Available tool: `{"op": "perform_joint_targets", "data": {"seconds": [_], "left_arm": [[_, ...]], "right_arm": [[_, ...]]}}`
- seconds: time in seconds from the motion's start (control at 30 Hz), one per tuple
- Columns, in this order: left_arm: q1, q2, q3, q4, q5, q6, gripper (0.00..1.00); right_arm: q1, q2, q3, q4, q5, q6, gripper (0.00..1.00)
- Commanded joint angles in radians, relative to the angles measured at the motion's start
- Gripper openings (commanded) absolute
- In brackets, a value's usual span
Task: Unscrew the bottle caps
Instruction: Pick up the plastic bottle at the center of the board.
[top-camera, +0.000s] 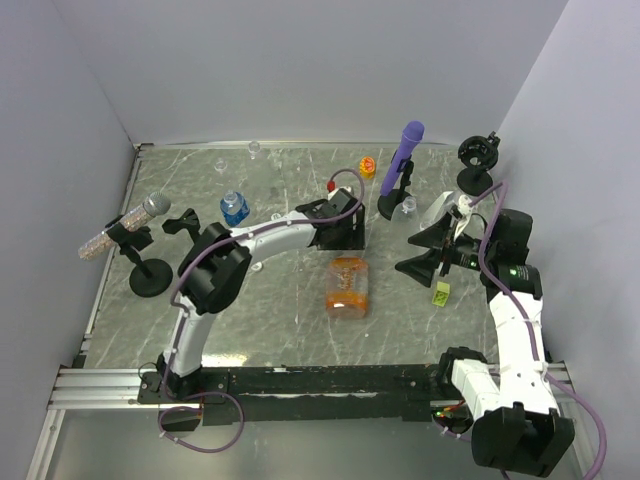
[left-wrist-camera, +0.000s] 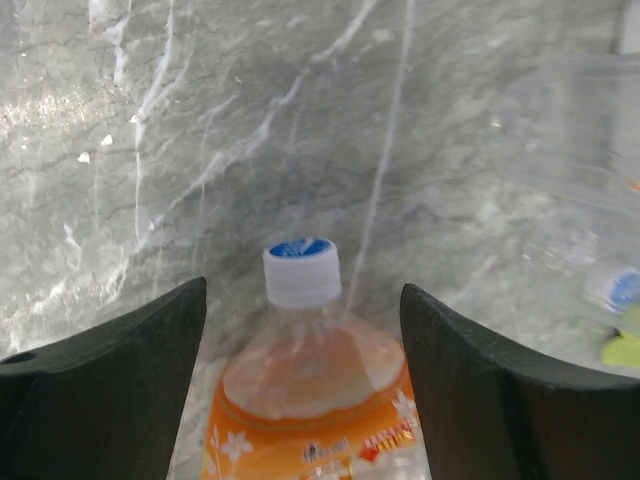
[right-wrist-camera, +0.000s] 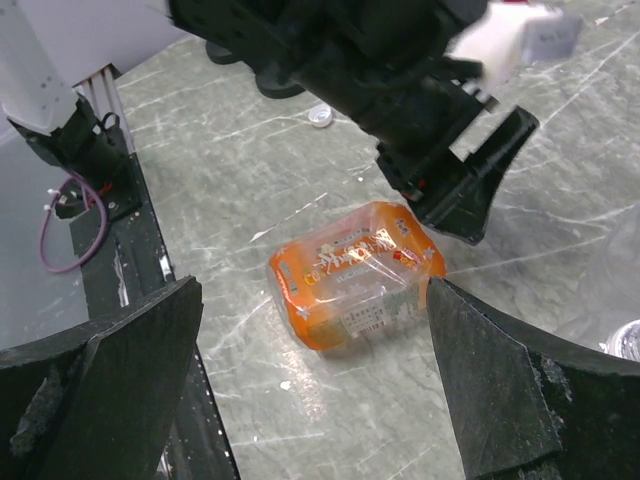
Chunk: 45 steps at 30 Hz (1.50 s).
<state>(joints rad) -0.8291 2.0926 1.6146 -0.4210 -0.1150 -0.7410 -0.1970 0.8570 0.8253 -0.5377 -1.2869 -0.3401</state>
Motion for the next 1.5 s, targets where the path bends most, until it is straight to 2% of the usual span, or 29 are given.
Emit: {"op": "perform_joint_targets", "data": {"seconds": [0.0, 0.23, 0.3, 0.4, 0.47, 0.63, 0.83, 0.97, 1.07, 1.3, 1.47], "left_arm": [[-0.007, 0.078, 0.120, -0.096, -0.046, 0.045, 0.71], [-0.007, 0.196, 0.229, -0.183, -0.074, 0.078, 0.67], [-0.005, 0.205, 0.241, -0.205, -0.083, 0.084, 0.61], [-0.007, 0.166, 0.217, -0.207, -0.101, 0.081, 0.43], [-0.005, 0.103, 0.167, -0.152, -0.107, 0.077, 0.31], [-0.007, -0.049, 0.093, -0.091, -0.130, 0.063, 0.20], [-0.005, -0.293, -0.092, 0.095, -0.130, 0.002, 0.17], [-0.027, -0.491, -0.303, 0.359, -0.126, -0.067, 0.14], [-0.057, -0.581, -0.390, 0.413, -0.173, -0.098, 0.14], [-0.148, -0.716, -0.510, 0.530, -0.259, -0.109, 0.13], [-0.205, -0.782, -0.597, 0.606, -0.339, -0.132, 0.13]], "right_arm": [[-0.005, -0.035, 0.005, 0.036, -0.058, 0.001, 0.99], [-0.005, -0.056, -0.002, 0.039, -0.069, 0.006, 0.99], [-0.005, -0.059, -0.003, 0.041, -0.071, 0.007, 0.99], [-0.007, -0.061, -0.002, 0.036, -0.071, 0.003, 0.99], [-0.005, -0.061, -0.003, 0.035, -0.069, 0.003, 0.99], [-0.005, -0.062, -0.008, 0.033, -0.066, -0.005, 0.99], [-0.001, -0.046, -0.015, 0.004, -0.066, -0.054, 0.99], [0.008, -0.013, -0.023, 0.007, -0.069, -0.056, 0.99], [0.027, 0.002, -0.020, -0.017, -0.071, -0.063, 0.99], [0.191, 0.022, 0.023, -0.197, 0.063, -0.186, 0.99], [0.310, 0.001, 0.060, -0.237, 0.172, -0.180, 0.99]]}}
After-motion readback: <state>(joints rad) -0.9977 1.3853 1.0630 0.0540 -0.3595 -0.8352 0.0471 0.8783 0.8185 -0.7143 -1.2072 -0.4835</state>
